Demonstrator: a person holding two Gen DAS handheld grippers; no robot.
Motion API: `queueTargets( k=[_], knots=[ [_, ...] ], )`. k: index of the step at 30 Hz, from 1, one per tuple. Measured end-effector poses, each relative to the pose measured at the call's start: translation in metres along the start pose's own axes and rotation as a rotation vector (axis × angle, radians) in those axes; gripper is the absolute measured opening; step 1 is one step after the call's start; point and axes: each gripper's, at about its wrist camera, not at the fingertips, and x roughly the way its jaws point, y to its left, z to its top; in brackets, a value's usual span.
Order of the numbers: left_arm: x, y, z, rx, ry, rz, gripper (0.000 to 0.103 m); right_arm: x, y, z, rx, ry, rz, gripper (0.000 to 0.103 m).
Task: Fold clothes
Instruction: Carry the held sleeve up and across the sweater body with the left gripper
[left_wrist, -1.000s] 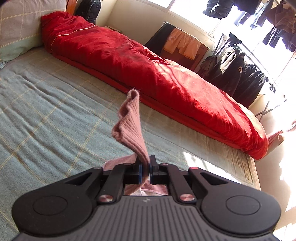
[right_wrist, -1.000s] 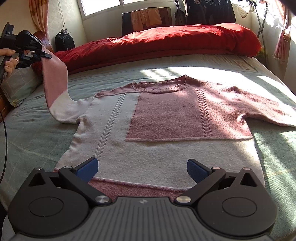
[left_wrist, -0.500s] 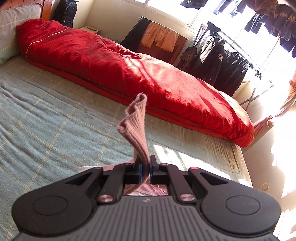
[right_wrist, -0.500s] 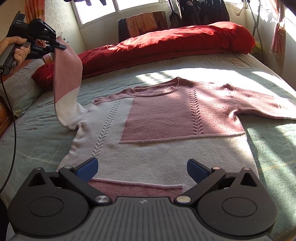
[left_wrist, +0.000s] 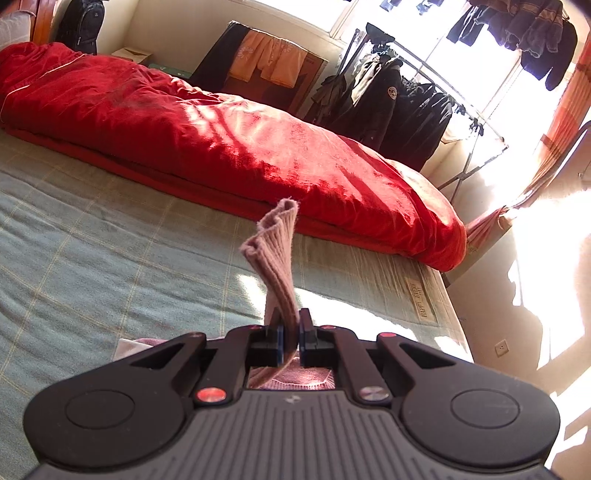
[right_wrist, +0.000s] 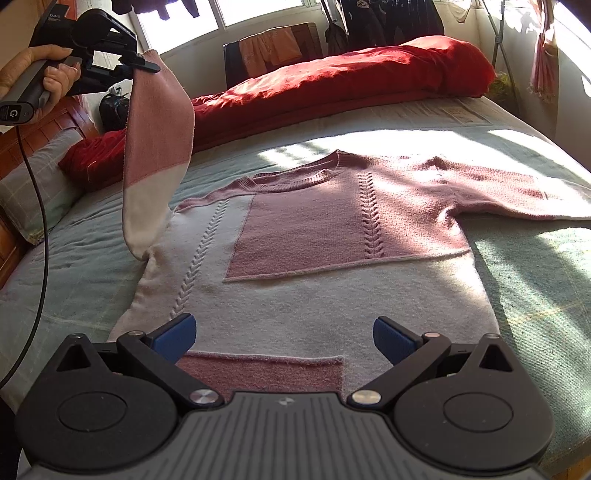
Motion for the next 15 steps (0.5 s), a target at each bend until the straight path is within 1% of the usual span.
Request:
queueTargets(
  k=[4,15],
  knots=[
    [0.009,-0.017,-0.005,0.024,0.011,-0.007,0.005,-0.001,-0.006,-0.003,0.020,-0.002,-0.001,0.103],
    [0.038,-0.051,-0.023,0.067,0.066,0.012,0.005,0.001,-0.021,-0.008,0.061,-0.007,0.021,0.103]
  ],
)
